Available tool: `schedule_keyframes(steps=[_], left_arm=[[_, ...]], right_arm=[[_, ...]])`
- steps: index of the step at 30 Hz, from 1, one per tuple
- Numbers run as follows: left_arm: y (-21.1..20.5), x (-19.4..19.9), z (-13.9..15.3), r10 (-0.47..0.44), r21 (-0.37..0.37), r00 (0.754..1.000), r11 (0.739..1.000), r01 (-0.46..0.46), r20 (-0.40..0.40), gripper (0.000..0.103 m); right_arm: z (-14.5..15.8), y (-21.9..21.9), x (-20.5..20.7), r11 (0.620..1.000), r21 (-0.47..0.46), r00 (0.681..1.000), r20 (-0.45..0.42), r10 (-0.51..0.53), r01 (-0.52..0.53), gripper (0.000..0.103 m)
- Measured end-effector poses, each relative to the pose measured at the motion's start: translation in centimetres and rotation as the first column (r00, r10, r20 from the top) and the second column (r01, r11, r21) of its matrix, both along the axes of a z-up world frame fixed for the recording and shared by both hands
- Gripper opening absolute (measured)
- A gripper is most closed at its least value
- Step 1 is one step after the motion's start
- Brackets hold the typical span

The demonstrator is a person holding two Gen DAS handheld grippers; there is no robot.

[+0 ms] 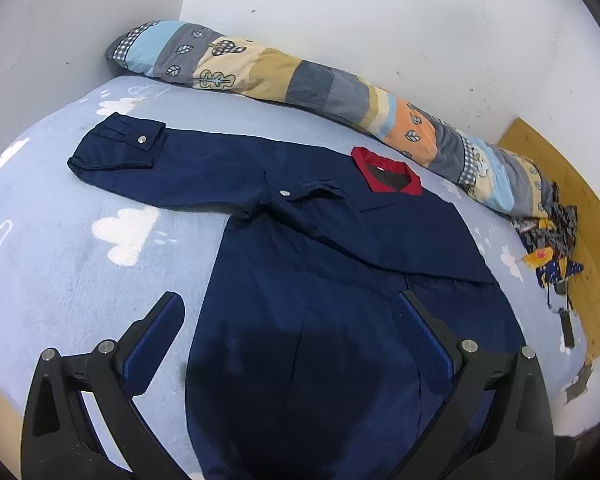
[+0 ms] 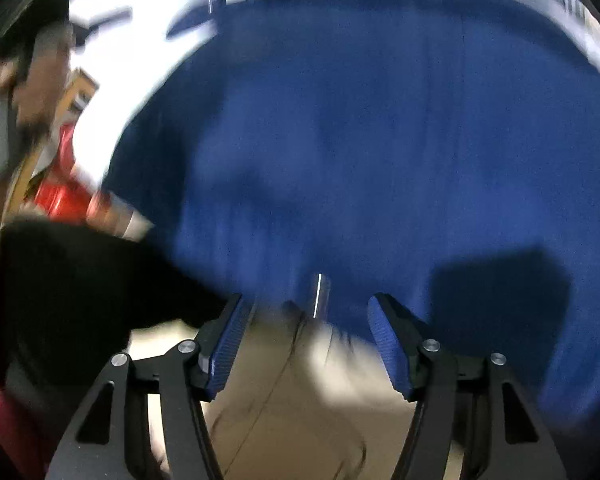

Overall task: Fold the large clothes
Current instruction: 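Move the left gripper to the other sleeve cuff and grasp it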

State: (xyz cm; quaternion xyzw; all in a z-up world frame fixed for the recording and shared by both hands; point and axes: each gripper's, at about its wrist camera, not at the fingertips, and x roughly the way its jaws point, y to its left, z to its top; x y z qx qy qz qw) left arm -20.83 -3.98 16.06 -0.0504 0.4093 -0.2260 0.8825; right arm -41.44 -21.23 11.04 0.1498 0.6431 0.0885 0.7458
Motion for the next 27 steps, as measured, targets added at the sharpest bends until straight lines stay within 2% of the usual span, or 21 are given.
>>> schedule_keyframes(steps=[1,2,3,5,7,10,12,15,17,19,21,22,23,25,27], left_arm=[[0.0,-0.2,0.1,-0.004,0.011,1.000,1.000,0.004,0.006,0.103],[0.2,-0.6,0.2,-0.001,0.031,1.000,1.000,0.000,0.020,0.103],[0.7,-0.9,0.4,0.015,0.048,0.999,0.999,-0.017,0.040,0.103],[2.0,-1.0,0.7,0.045,0.060,0.997,0.997,-0.049,0.064,0.103],[3.7,-0.5,0.6,0.072,0.056,0.996,0.996,-0.075,0.054,0.103],[6.7,1.3,-0.4,0.136,0.033,0.991,0.990,-0.136,-0.017,0.103],[8.6,2.6,-1.2,0.178,0.020,0.982,0.984,-0.177,-0.062,0.103],[10.2,4.6,-1.8,0.242,0.048,0.968,0.970,-0.240,-0.059,0.103],[10.0,6.2,-1.9,0.239,0.115,0.971,0.965,-0.236,-0.019,0.103],[9.3,8.3,-1.7,0.227,0.229,0.971,0.944,-0.238,0.074,0.103],[8.5,10.8,-1.8,0.188,0.339,0.967,0.911,-0.236,0.169,0.103],[7.8,12.6,-2.1,0.160,0.402,0.964,0.885,-0.235,0.211,0.103],[7.4,14.3,-2.6,0.128,0.444,0.967,0.869,-0.217,0.221,0.103],[6.7,17.3,-3.8,0.079,0.506,0.972,0.842,-0.185,0.223,0.102],[6.2,20.1,-5.4,0.035,0.580,0.973,0.798,-0.165,0.229,0.098]], right_arm=[[-0.1,-0.4,-1.4,1.000,0.022,1.000,-0.028,-0.005,0.005,0.053],[0.6,-0.9,-2.0,1.000,0.017,1.000,-0.016,-0.012,0.012,0.049],[1.9,-1.9,-2.2,1.000,0.009,0.999,0.021,-0.030,0.030,0.053],[4.9,-4.2,-1.9,0.995,0.014,0.989,0.109,-0.097,0.096,0.053],[8.7,-7.1,-0.2,0.987,0.003,0.964,0.213,-0.157,0.160,0.054],[12.4,-9.9,2.8,0.978,-0.044,0.926,0.334,-0.176,0.202,0.059],[13.7,-10.7,5.0,0.978,-0.056,0.909,0.383,-0.163,0.199,0.061],[14.9,-11.1,8.5,0.978,-0.083,0.889,0.438,-0.136,0.190,0.062],[13.7,-10.5,12.0,0.980,-0.074,0.877,0.463,-0.131,0.185,0.062],[12.3,-10.9,13.4,0.982,-0.030,0.868,0.474,-0.151,0.188,0.062],[9.8,-10.4,13.4,0.980,0.002,0.873,0.454,-0.180,0.201,0.063],[9.1,-10.7,13.3,0.977,0.013,0.884,0.424,-0.197,0.212,0.064],[8.5,-11.0,13.6,0.974,0.047,0.894,0.389,-0.220,0.220,0.063],[8.2,-11.6,14.1,0.967,0.122,0.893,0.372,-0.252,0.222,0.063],[8.4,-11.9,14.3,0.966,0.109,0.887,0.383,-0.258,0.234,0.063]])
